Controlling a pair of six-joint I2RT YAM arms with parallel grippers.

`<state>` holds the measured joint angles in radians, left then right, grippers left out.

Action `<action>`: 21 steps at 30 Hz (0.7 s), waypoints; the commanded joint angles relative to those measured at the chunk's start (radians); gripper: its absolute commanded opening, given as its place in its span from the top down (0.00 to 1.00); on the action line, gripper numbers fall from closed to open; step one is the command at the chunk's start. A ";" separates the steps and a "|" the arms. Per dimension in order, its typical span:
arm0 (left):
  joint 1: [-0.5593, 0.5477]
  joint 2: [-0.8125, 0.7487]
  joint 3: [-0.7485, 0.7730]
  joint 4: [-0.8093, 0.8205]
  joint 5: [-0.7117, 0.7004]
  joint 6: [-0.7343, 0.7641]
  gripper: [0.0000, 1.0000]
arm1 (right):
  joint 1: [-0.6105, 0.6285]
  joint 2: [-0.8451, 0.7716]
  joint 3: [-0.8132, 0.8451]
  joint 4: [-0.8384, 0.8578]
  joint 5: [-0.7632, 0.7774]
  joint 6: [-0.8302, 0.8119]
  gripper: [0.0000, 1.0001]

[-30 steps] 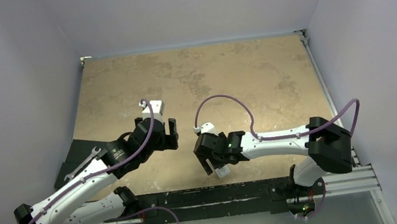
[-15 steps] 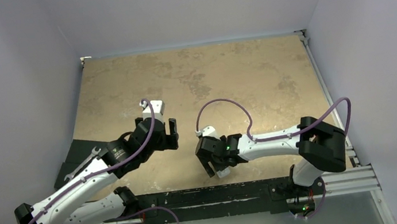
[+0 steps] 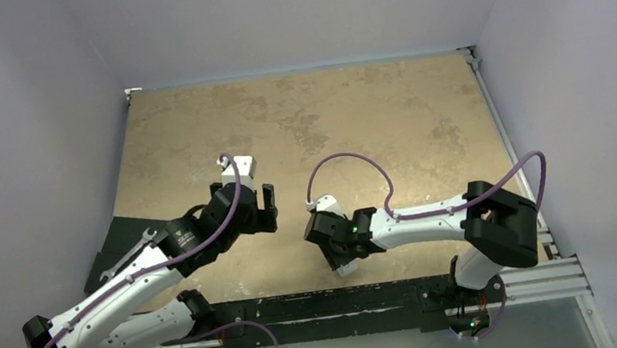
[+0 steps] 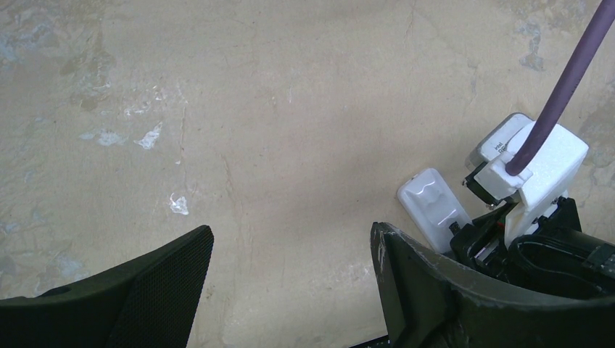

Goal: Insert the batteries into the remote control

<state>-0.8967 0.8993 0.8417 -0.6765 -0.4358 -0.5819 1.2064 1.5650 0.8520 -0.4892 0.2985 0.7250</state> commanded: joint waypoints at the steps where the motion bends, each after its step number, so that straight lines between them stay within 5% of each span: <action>1: 0.005 0.003 0.024 0.006 -0.006 0.000 0.20 | 0.000 -0.012 -0.008 0.005 0.002 0.014 0.82; 7: 0.005 -0.006 0.019 0.014 0.008 -0.002 0.20 | -0.001 -0.048 -0.012 0.019 -0.014 0.006 0.99; 21: 0.007 -0.031 -0.102 0.176 0.268 -0.081 0.18 | -0.056 -0.220 -0.119 0.249 -0.227 -0.070 1.00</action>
<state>-0.8967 0.8890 0.7898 -0.6060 -0.2966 -0.6186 1.1847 1.4197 0.7616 -0.3717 0.1627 0.6910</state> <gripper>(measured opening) 0.809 0.533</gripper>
